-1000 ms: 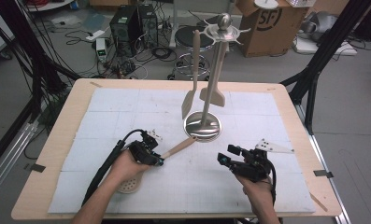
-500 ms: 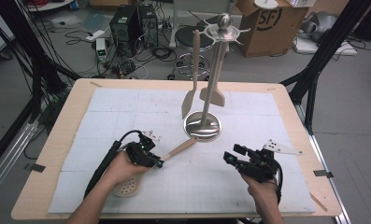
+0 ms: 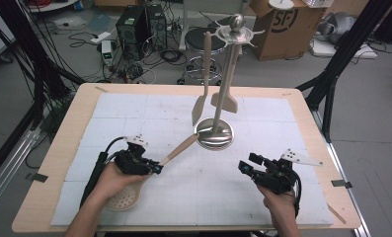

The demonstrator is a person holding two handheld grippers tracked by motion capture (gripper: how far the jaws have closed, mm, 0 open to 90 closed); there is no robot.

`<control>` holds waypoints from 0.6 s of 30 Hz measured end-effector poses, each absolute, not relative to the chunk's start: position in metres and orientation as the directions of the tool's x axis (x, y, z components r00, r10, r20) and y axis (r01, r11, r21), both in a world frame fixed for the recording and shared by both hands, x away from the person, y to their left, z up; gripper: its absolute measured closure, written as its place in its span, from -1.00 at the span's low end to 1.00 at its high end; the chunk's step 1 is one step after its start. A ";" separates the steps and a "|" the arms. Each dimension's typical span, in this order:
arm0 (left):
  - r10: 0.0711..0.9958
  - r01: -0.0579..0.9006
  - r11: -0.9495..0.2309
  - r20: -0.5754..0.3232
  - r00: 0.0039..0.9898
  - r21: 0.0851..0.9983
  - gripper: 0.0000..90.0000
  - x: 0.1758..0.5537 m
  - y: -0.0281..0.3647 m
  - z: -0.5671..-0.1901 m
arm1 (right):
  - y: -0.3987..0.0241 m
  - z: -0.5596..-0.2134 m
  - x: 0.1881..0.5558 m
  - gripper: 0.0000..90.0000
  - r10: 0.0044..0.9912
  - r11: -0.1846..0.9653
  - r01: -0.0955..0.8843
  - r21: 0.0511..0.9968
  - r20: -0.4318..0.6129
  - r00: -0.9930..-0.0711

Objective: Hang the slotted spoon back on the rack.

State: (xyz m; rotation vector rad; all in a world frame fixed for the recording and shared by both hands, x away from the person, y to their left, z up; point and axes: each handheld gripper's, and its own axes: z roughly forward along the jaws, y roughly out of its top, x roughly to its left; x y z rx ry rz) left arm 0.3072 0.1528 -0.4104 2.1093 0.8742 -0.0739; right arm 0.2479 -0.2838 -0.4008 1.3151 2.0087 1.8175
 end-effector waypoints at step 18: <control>0.515 0.469 -0.098 -0.359 0.778 0.878 0.74 0.288 0.160 -0.382 | -0.282 -0.403 0.250 -0.33 0.661 -0.106 0.506 0.856 0.441 -0.607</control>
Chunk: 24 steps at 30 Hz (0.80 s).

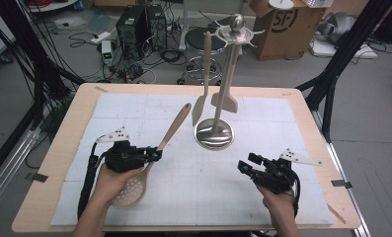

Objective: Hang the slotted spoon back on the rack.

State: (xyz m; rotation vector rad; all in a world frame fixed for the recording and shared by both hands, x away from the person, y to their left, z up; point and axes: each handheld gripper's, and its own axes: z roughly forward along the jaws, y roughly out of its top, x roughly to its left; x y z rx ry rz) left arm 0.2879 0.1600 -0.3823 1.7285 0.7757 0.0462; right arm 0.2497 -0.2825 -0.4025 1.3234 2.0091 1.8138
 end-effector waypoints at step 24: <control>0.469 0.257 0.119 -0.282 0.837 0.959 0.74 0.279 0.106 -0.337 | -0.291 -0.403 0.250 -0.33 0.666 -0.128 0.503 0.854 0.450 -0.594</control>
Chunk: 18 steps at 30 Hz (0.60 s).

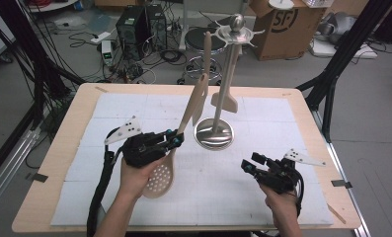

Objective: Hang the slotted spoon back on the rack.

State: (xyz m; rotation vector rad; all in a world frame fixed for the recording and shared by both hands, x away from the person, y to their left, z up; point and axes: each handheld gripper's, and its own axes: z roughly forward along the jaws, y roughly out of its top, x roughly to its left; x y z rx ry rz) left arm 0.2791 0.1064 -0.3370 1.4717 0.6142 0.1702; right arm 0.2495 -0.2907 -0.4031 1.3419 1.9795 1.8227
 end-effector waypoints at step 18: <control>0.393 0.218 0.241 -0.301 0.869 0.946 0.74 0.297 0.074 -0.330 | -0.298 -0.404 0.248 -0.33 0.675 -0.143 0.496 0.857 0.451 -0.584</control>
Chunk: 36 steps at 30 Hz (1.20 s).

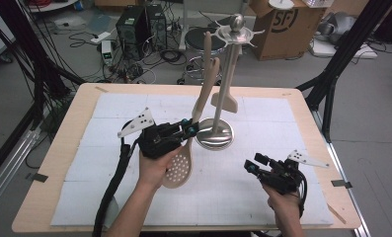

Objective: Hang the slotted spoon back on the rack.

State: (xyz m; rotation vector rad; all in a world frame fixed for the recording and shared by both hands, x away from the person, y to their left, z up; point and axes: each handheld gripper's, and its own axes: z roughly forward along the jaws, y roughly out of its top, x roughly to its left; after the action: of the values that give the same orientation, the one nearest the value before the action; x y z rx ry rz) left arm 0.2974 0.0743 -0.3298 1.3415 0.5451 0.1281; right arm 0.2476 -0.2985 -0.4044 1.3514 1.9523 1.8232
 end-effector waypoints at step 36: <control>0.449 0.191 0.243 -0.285 0.847 0.951 0.74 0.314 0.052 -0.312 | -0.302 -0.403 0.245 -0.32 0.673 -0.156 0.498 0.853 0.460 -0.579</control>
State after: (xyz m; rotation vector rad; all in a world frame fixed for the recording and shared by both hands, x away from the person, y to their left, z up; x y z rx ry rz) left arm 0.3140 0.0523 -0.3121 1.3349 0.5762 0.1903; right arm 0.2453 -0.3016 -0.4029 1.3621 1.9410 1.8341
